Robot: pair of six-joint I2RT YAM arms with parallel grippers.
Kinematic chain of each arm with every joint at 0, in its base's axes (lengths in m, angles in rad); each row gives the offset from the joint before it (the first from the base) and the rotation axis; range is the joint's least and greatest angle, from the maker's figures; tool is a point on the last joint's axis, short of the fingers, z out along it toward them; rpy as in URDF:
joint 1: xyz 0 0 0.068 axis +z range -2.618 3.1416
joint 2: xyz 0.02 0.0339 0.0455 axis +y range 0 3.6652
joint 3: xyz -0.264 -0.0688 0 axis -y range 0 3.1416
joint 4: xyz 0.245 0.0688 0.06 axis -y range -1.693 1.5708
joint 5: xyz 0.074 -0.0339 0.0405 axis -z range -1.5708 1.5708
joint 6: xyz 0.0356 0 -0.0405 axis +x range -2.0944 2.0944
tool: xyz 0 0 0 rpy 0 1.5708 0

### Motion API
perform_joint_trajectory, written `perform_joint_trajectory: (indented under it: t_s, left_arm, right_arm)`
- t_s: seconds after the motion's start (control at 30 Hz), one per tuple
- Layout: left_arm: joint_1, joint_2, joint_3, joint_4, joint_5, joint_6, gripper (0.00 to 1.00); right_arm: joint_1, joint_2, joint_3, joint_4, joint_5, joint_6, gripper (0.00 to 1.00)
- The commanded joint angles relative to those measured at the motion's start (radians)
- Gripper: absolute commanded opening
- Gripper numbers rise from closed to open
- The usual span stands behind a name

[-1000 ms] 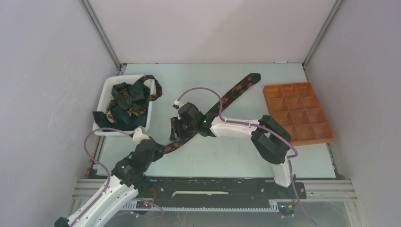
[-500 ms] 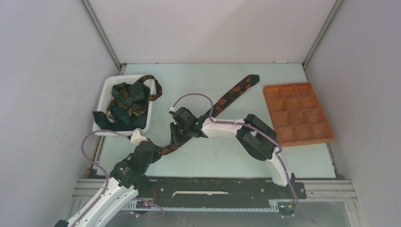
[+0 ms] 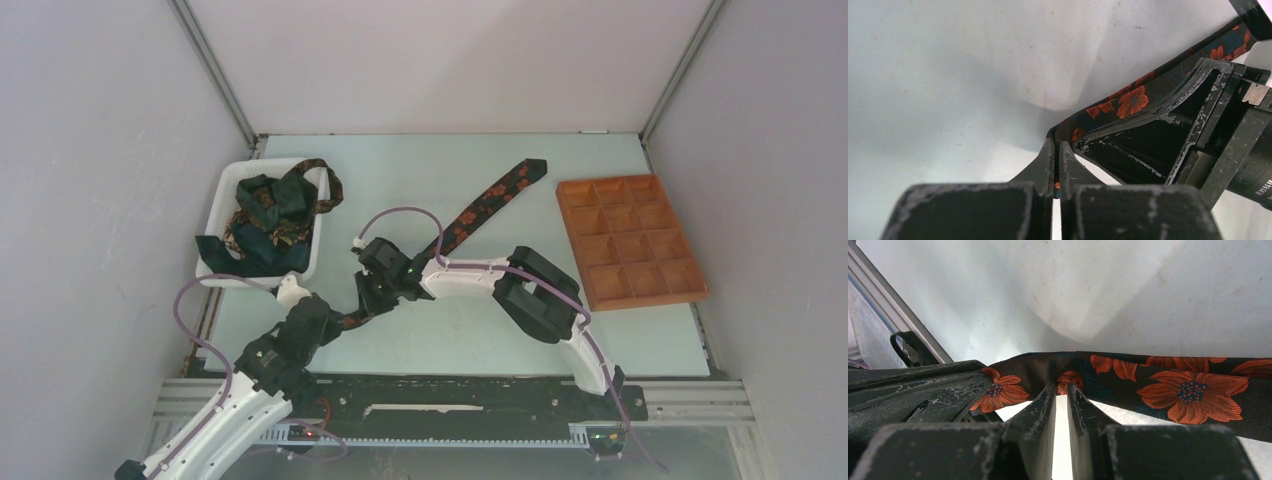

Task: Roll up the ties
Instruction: Roll the tie at the center of the board.

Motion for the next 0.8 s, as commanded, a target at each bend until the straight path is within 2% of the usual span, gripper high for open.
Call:
perform_joint_trajectory:
  t_s: [0.0,0.77]
  left_arm:
    - [-0.005,0.011,0.050,0.006,-0.008,-0.028,0.00]
    - [-0.005,0.189,0.161,-0.011,0.018,-0.133,0.00]
  right_arm:
    - [0.000,0.005,0.032,0.021,0.005,-0.002,0.17]
    - [0.007,0.068,0.061,0.066,-0.040,0.016,0.15]
